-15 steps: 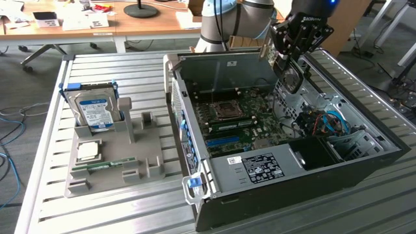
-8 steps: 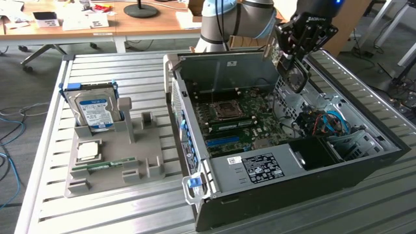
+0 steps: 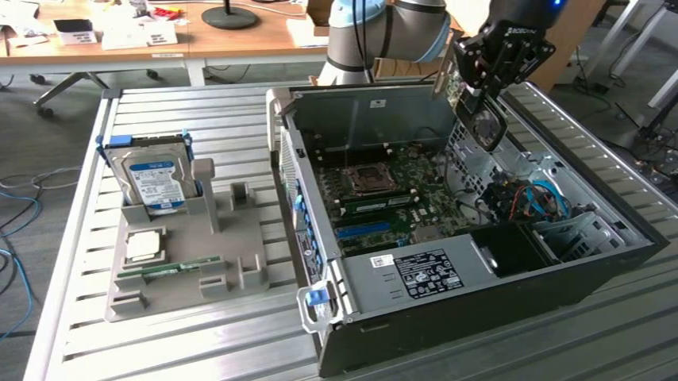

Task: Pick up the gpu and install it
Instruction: 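Pick up the gpu and move the gpu toward the slot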

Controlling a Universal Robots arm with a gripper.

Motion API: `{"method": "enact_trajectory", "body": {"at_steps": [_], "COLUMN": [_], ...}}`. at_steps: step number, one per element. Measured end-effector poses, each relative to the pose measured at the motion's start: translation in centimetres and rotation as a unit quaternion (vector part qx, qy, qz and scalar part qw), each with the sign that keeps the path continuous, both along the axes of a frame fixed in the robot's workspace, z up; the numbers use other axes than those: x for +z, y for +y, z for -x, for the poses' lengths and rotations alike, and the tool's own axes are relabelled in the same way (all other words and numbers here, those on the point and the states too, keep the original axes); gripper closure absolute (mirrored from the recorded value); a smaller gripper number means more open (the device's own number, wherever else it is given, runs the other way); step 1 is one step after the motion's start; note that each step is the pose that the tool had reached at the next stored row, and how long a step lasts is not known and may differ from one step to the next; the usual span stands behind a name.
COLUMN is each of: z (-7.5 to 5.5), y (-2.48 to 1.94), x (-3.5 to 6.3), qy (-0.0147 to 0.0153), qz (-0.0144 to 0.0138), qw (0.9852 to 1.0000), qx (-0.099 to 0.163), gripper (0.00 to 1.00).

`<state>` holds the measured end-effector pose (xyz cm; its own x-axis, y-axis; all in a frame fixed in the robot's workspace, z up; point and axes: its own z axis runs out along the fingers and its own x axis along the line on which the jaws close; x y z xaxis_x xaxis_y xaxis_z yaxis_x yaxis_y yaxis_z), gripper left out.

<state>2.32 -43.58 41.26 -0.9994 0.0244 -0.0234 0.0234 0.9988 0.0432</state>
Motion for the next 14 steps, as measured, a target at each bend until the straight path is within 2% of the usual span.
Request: {"method": "enact_trajectory", "body": {"at_steps": [14], "z": [-0.31], "y": [0.0], "x": [0.0], "qy": [0.0], "qz": [0.0], "qw": [1.0], "qx": [0.0], "gripper": [0.73]}}
